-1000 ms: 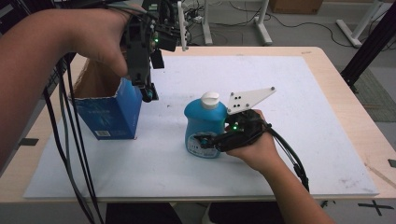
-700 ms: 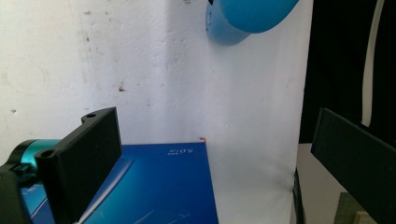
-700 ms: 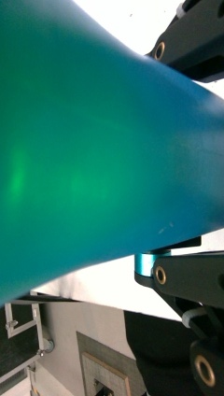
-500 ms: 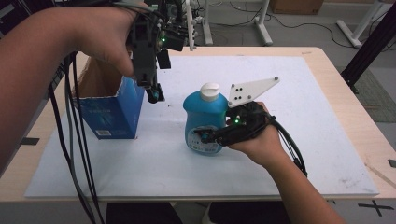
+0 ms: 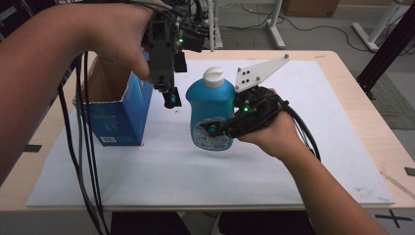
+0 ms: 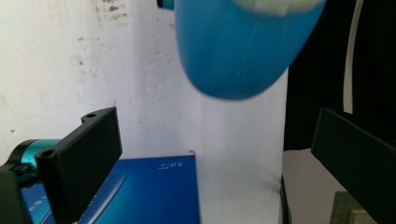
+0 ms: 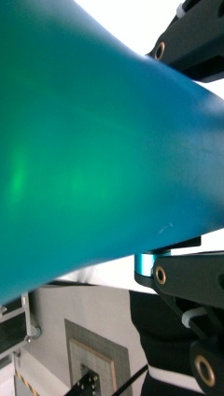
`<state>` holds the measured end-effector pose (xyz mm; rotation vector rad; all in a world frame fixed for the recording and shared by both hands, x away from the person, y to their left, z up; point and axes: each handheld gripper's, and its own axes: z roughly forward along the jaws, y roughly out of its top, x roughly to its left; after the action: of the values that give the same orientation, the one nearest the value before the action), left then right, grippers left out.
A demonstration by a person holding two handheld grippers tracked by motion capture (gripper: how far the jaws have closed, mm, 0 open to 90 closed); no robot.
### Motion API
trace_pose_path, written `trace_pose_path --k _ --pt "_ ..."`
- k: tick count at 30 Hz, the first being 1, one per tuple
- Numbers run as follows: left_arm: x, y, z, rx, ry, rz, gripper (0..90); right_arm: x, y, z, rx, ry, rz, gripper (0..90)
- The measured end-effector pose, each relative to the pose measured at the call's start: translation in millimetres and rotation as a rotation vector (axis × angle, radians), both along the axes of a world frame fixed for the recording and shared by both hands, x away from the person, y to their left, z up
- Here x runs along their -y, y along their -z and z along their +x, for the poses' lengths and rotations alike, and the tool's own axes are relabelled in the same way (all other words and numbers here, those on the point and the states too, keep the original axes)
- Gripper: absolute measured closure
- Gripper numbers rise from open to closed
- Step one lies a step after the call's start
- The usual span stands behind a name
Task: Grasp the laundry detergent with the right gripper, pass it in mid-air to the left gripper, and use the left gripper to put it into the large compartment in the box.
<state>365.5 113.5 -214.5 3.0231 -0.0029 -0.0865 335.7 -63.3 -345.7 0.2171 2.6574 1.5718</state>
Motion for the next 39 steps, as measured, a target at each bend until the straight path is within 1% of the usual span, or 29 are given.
trace_pose_path --k 5,7,9,11,15,16,20,21,25,27,31,34,36,39 --pt "8.7 -5.9 -3.9 -0.009 0.012 -0.003 1.7 -7.8 -8.7 2.4 -0.003 -0.025 -0.007 47.2" --pt "11.8 -7.2 -5.3 -0.008 0.011 -0.002 1.8 -10.9 -11.0 2.8 -0.011 -0.036 -0.008 47.2" --pt "13.4 -7.6 -5.8 -0.013 0.013 -0.004 1.7 -12.4 -11.9 3.0 -0.010 -0.040 -0.009 47.1" --pt "18.4 -7.7 -7.8 -0.031 0.009 -0.001 1.8 -16.5 -14.5 3.0 -0.019 -0.050 -0.008 47.1" --pt "21.9 -6.7 -8.3 -0.037 0.007 0.009 1.8 -19.6 -16.8 3.3 -0.024 -0.058 -0.009 47.1" --pt "22.3 -6.4 -8.7 -0.037 0.001 0.007 1.7 -20.4 -17.1 3.6 -0.026 -0.062 -0.008 47.1" --pt "23.9 -5.9 -8.1 -0.037 0.003 0.013 1.8 -22.6 -18.5 3.2 -0.036 -0.068 -0.002 47.1" --pt "24.4 -5.2 -8.1 -0.034 -0.008 0.015 1.8 -24.1 -20.1 2.8 -0.039 -0.071 -0.002 47.1" --pt "25.3 -3.9 -7.7 -0.032 -0.010 0.020 1.8 -26.8 -22.4 2.0 -0.048 -0.079 0.010 47.2" --pt "26.1 -3.3 -8.1 -0.029 -0.012 0.022 1.8 -28.1 -23.1 2.5 -0.042 -0.083 0.013 47.1" --pt "26.9 -3.0 -8.5 -0.022 -0.018 0.030 1.8 -28.6 -23.5 3.2 -0.049 -0.082 0.016 47.2" --pt "26.9 -2.6 -7.8 -0.019 -0.023 0.036 3.8 -28.1 -23.4 4.1 -0.050 -0.082 0.016 47.2" --pt "26.9 -2.7 -8.0 -0.021 -0.027 0.028 7.7 -28.0 -23.3 4.5 -0.049 -0.081 0.018 47.2" --pt "28.0 -2.9 -7.9 -0.014 -0.021 0.029 8.5 -27.8 -23.4 4.8 -0.053 -0.079 0.019 47.2"
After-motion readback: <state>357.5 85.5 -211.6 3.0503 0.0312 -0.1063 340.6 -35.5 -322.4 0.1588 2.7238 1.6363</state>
